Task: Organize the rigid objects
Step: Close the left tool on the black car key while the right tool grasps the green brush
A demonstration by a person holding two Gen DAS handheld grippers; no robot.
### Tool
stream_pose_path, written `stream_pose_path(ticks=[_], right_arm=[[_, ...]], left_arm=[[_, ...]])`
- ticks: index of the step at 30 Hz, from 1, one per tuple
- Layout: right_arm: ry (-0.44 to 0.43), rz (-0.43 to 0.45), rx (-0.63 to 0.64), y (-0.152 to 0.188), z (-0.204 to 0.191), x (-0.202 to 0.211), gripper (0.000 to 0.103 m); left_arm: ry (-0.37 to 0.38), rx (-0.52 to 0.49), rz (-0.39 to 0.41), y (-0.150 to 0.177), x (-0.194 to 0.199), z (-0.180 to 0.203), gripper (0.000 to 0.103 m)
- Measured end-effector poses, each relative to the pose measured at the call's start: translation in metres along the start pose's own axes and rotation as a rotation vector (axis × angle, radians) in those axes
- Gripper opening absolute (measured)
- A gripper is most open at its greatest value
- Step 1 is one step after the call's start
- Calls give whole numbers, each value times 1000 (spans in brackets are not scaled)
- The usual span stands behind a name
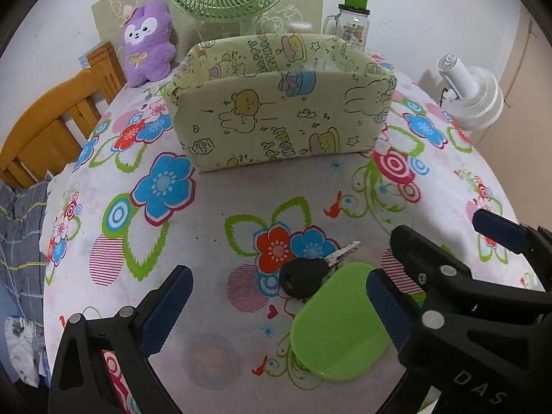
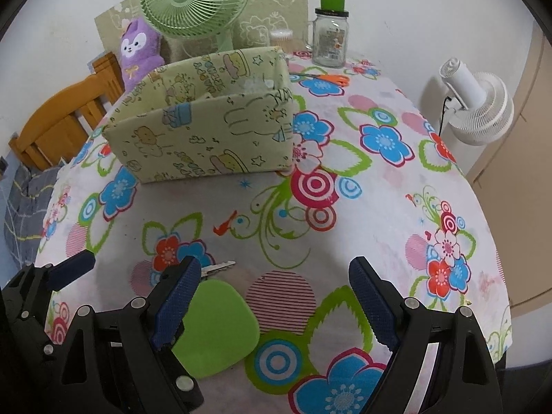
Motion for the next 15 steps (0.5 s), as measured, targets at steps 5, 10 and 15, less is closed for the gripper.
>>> stream_pose_path(ticks=[5, 10, 15], right_arm=[[9, -18, -35, 3, 7, -11, 90], [16, -27, -42, 5, 7, -19, 90], [23, -39, -34, 5, 5, -27, 90]], left_arm=[[-11, -23, -10, 0, -12, -1, 96], [-10, -38, -35, 2, -25, -2, 87], [-6, -31, -57, 3, -33, -2, 78]])
Point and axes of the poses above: each gripper's, at about its wrist camera, not at the fingertips, and x roughly against the way its jaws point, z to its right, y to its underside, the point moved 9 cm from there along -x, roughly the way its jaws point, and after that the axes turned 11 degrees about -x, right-handed, at the moved point
